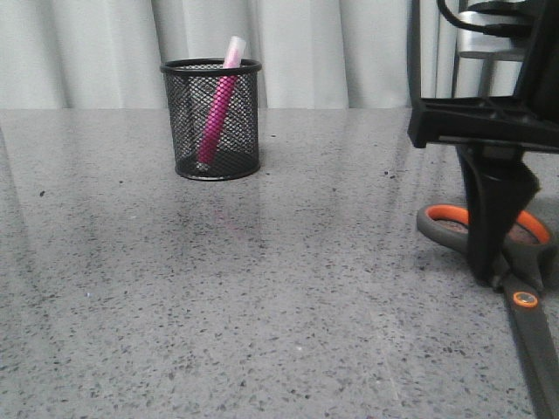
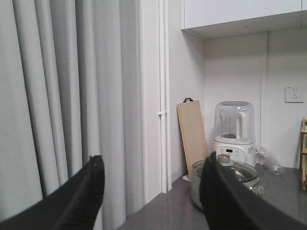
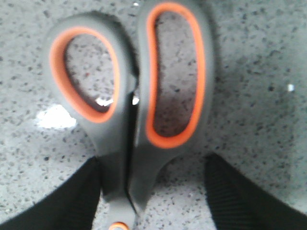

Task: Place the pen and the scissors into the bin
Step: 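Lower the right gripper onto the scissors and grasp them, then lift the scissors and carry them above the mesh cup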

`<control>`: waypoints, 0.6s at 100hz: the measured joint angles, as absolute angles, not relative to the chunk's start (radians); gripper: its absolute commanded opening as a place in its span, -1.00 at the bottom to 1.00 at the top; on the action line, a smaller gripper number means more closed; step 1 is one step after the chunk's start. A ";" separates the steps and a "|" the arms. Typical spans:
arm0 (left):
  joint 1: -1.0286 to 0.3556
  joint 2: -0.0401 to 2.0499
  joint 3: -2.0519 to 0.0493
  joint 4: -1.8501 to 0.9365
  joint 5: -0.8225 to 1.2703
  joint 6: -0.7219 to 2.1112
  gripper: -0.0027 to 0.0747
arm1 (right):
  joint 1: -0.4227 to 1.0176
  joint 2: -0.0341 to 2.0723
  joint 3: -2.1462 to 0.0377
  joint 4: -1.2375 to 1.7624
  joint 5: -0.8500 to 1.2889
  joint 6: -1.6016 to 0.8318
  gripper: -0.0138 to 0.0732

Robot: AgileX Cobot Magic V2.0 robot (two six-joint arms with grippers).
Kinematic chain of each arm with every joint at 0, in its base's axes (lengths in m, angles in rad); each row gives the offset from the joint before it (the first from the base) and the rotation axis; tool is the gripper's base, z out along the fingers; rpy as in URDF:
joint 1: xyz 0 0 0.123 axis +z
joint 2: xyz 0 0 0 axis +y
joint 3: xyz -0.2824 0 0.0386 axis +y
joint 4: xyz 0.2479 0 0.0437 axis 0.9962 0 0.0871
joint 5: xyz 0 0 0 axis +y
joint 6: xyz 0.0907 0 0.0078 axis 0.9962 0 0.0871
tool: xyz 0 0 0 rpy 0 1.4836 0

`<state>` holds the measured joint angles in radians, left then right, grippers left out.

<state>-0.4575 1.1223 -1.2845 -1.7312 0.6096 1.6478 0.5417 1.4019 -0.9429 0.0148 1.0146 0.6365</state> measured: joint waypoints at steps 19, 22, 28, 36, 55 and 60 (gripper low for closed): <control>-0.458 1.122 -1.285 -1.731 0.610 1.648 0.13 | 0.542 1.423 -0.947 0.000 1.021 0.643 -0.81; -0.458 1.122 -1.285 -1.731 0.610 1.648 0.13 | 0.542 1.423 -0.949 0.000 1.021 0.643 -0.86; -0.458 1.122 -1.285 -1.731 0.610 1.648 0.13 | 0.542 1.423 -0.949 0.000 1.021 0.641 -0.86; -0.458 1.122 -1.285 -1.731 0.610 1.648 0.13 | 0.542 1.424 -0.953 0.000 1.021 0.639 -0.86; -0.458 1.122 -1.285 -1.729 0.632 1.648 0.13 | 0.542 1.428 -1.040 0.000 0.943 0.609 -0.86; -0.460 1.122 -1.285 -1.725 0.640 1.648 0.13 | 0.542 1.419 -1.100 0.000 0.899 0.588 -0.86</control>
<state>-0.4604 1.1218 -1.2845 -1.7253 0.6396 1.6478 0.5417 1.4189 -1.1003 0.0000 0.8991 0.5881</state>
